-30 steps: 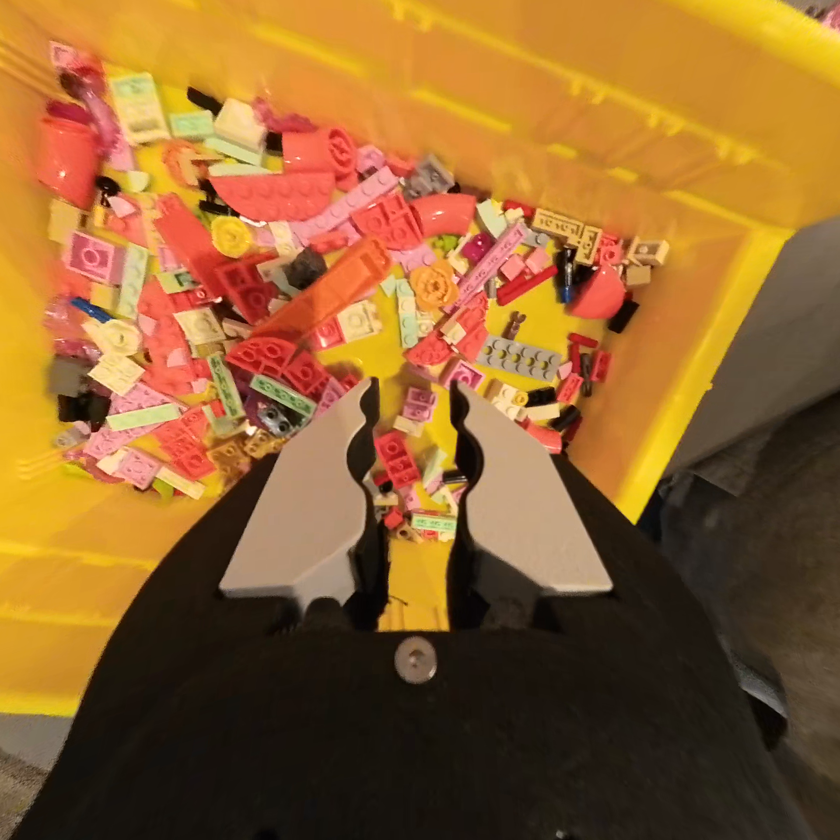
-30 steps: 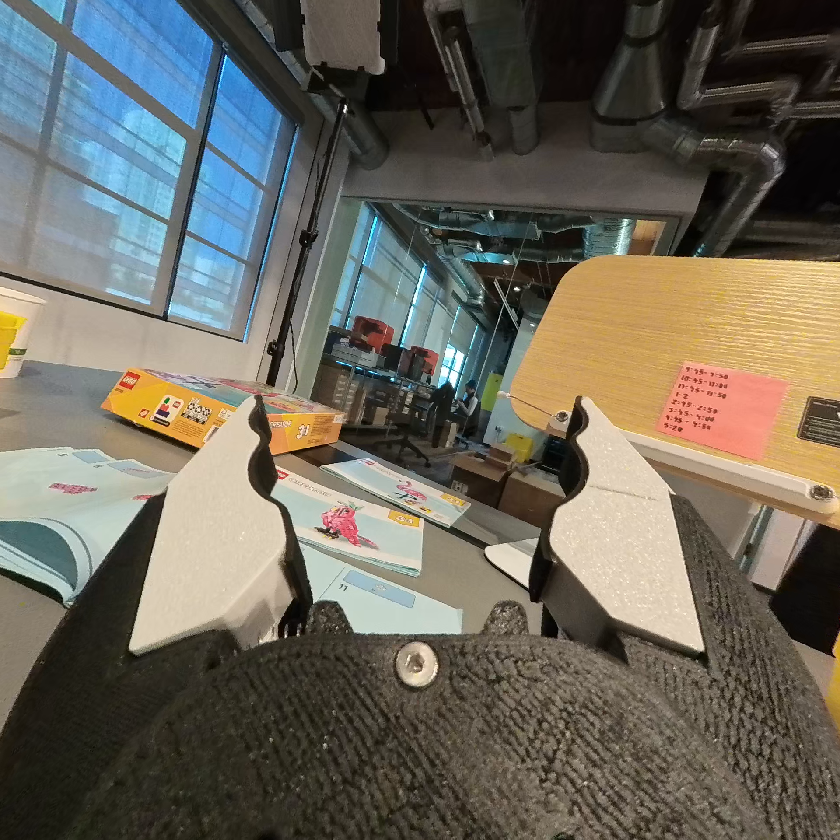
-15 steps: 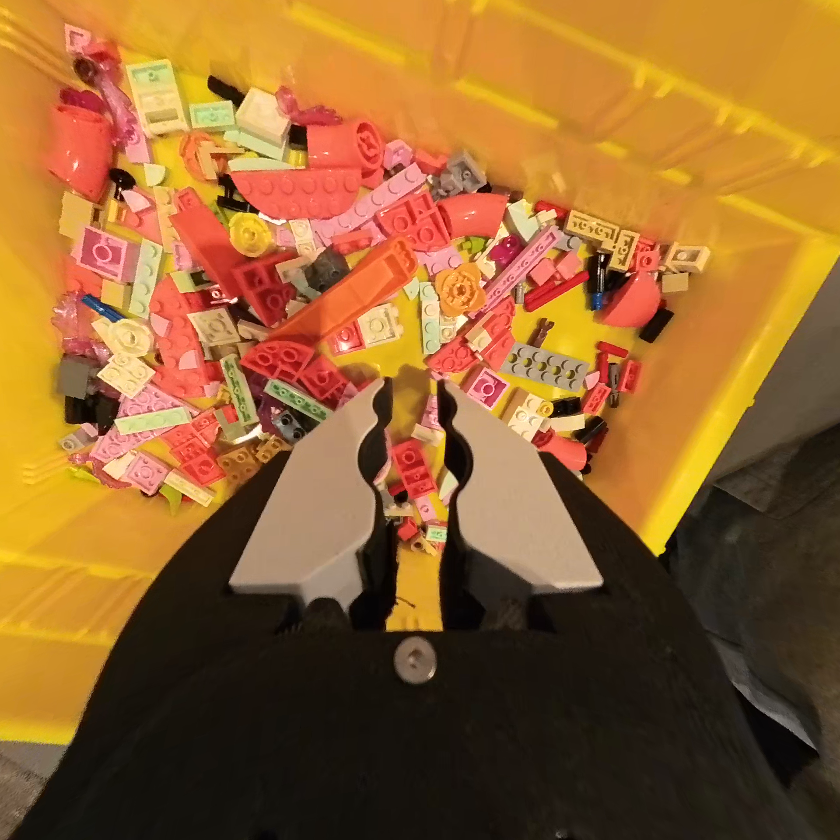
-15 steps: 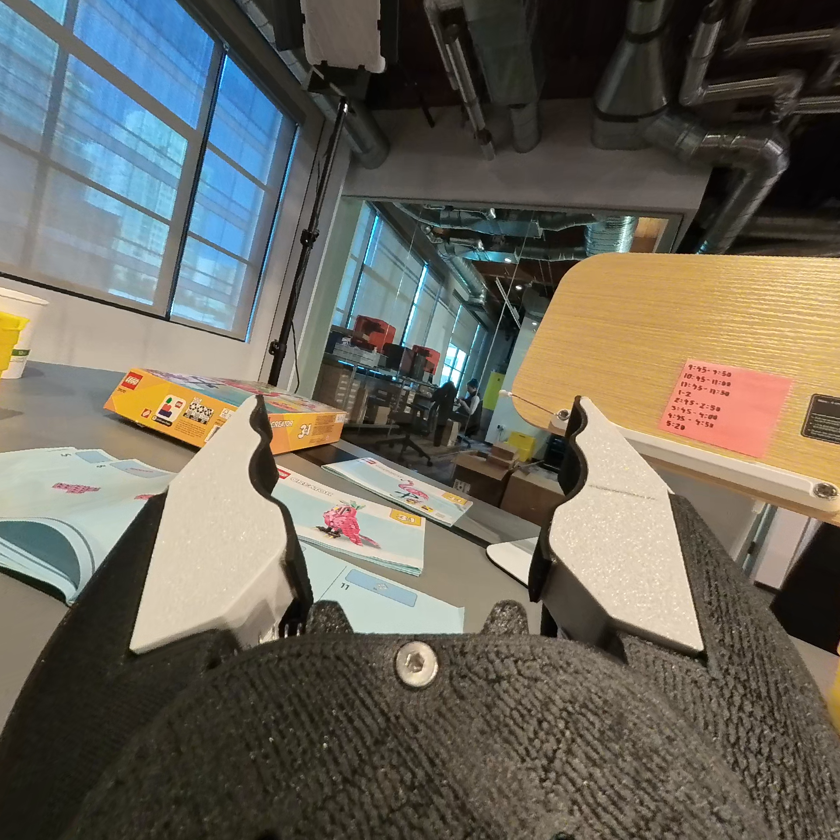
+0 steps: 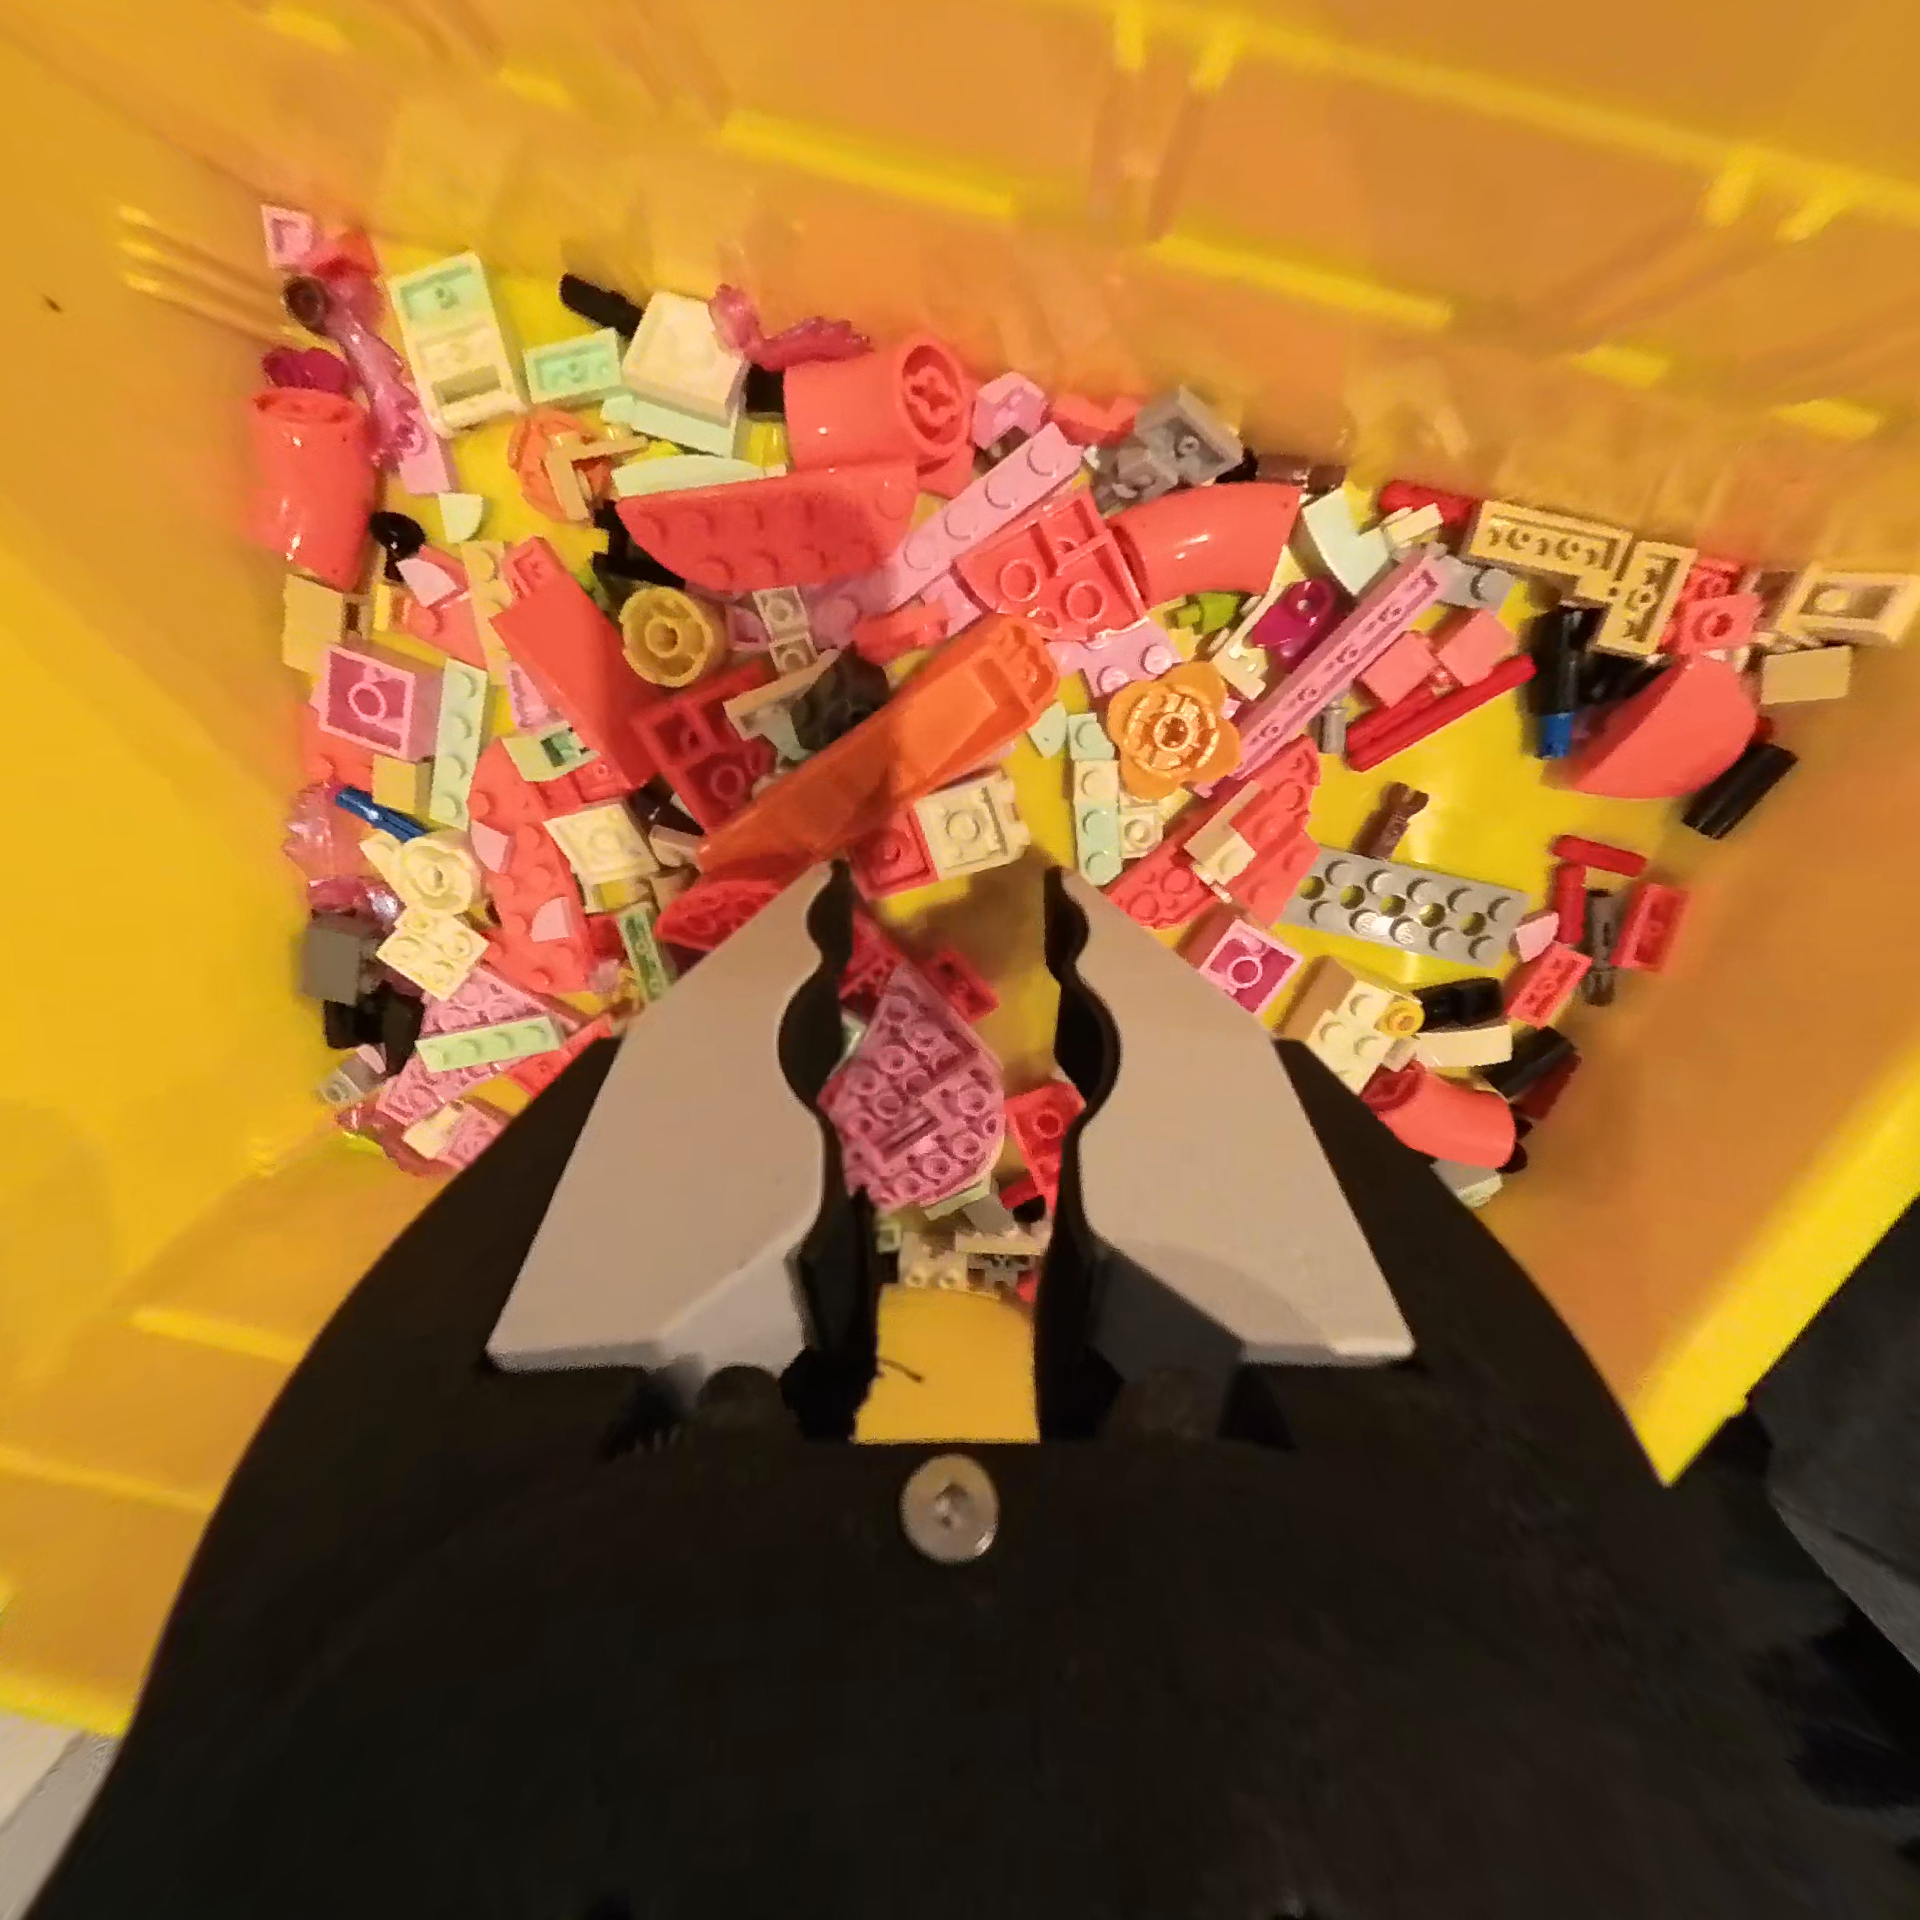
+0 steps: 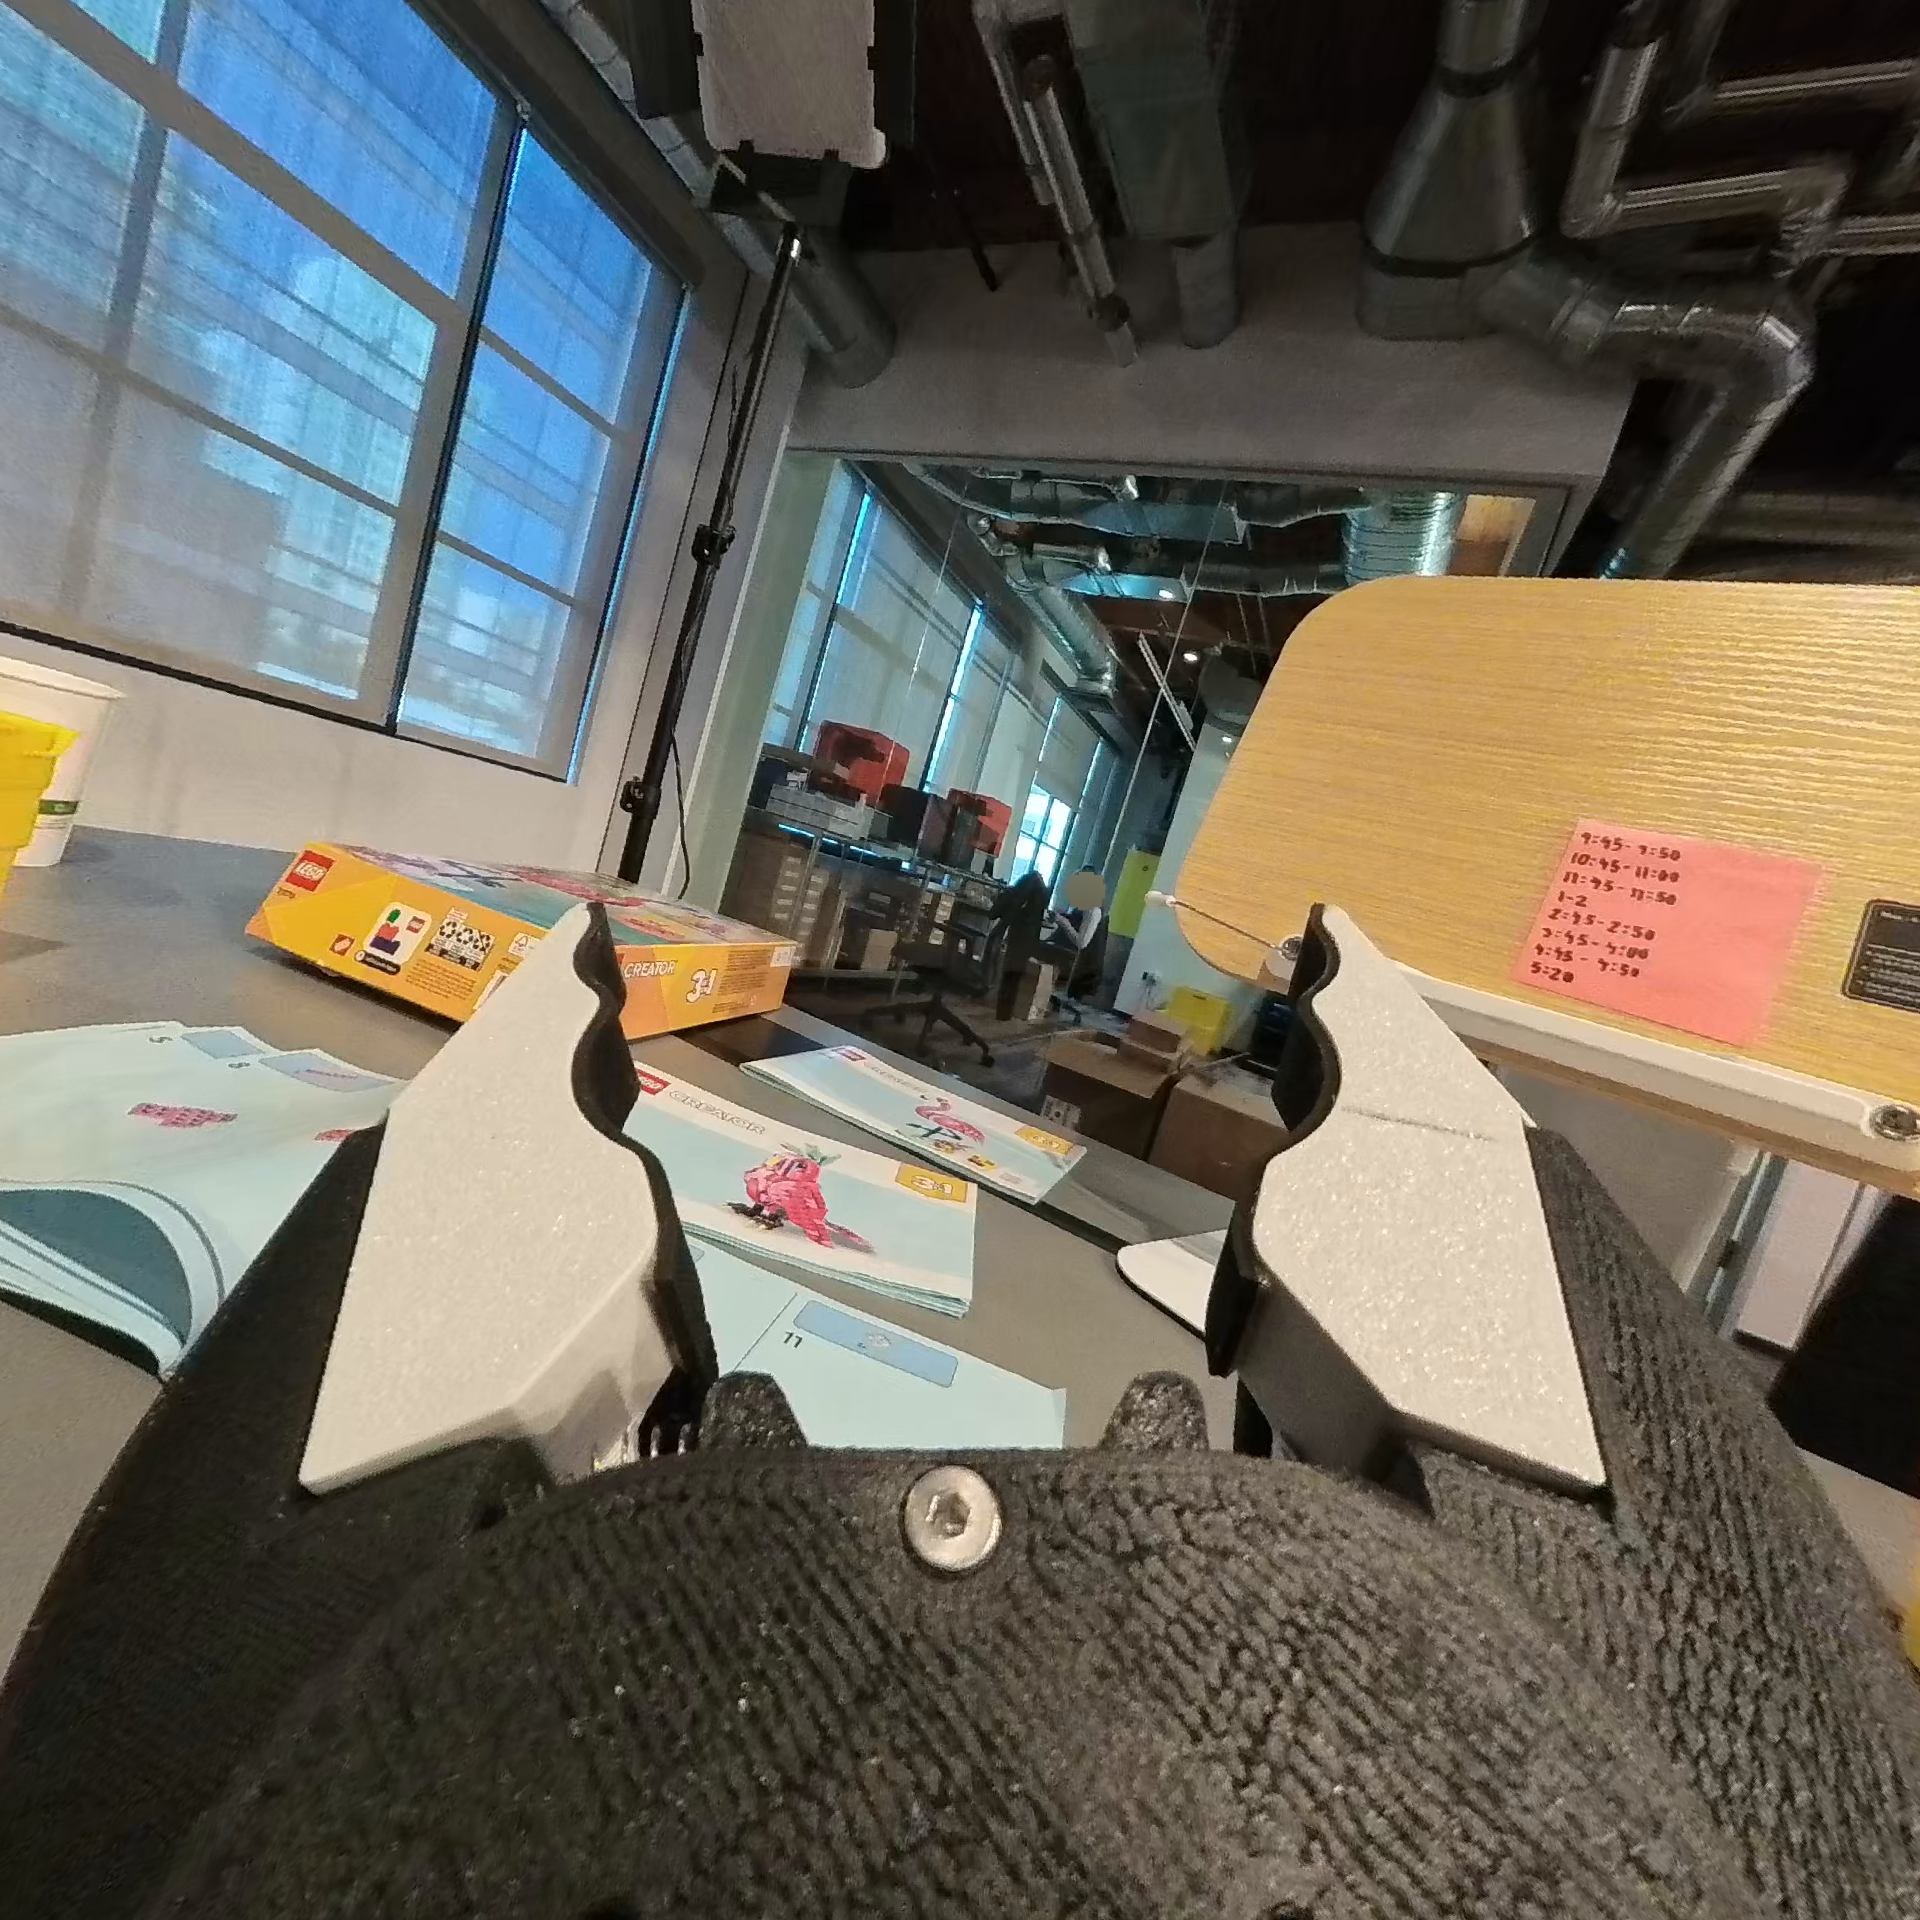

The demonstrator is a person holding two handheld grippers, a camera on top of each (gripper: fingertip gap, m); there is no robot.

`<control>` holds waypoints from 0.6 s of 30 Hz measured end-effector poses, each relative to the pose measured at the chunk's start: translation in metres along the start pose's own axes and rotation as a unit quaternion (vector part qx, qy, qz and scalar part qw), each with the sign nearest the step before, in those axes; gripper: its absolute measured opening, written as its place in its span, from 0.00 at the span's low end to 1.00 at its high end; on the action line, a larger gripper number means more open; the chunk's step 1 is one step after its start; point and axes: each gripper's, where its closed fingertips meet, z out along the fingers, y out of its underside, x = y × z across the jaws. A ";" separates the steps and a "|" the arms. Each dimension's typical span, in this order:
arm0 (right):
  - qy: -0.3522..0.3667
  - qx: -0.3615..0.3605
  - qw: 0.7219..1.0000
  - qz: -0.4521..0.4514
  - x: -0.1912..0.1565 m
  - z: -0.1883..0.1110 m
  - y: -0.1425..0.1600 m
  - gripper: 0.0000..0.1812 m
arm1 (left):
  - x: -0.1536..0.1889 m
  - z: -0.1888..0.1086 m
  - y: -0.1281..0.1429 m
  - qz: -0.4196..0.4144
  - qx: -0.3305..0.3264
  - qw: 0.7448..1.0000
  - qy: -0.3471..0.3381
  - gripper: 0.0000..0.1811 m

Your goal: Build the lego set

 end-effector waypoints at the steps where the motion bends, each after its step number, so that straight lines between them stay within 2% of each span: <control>1: 0.000 0.000 1.000 0.000 0.000 0.000 0.000 0.70 | 0.001 0.001 0.001 0.012 -0.004 1.000 0.005 0.23; 5: -0.001 -0.001 1.000 0.001 0.000 0.000 0.000 0.70 | 0.011 0.006 0.002 0.103 -0.018 0.993 0.047 0.32; 7: -0.001 -0.001 1.000 0.001 0.000 0.000 0.000 0.70 | 0.012 0.006 0.000 0.154 -0.010 0.987 0.049 0.34; 11: -0.002 -0.001 1.000 0.002 0.000 0.000 0.001 0.70 | 0.011 0.007 -0.001 0.185 -0.017 0.980 0.069 0.33; 14: -0.002 -0.002 1.000 0.003 0.000 0.000 0.001 0.69 | 0.009 0.007 -0.001 0.215 -0.017 0.974 0.074 0.29; 18: -0.002 -0.003 1.000 0.006 0.000 0.001 0.002 0.69 | 0.010 0.005 0.000 0.232 -0.011 0.970 0.071 0.10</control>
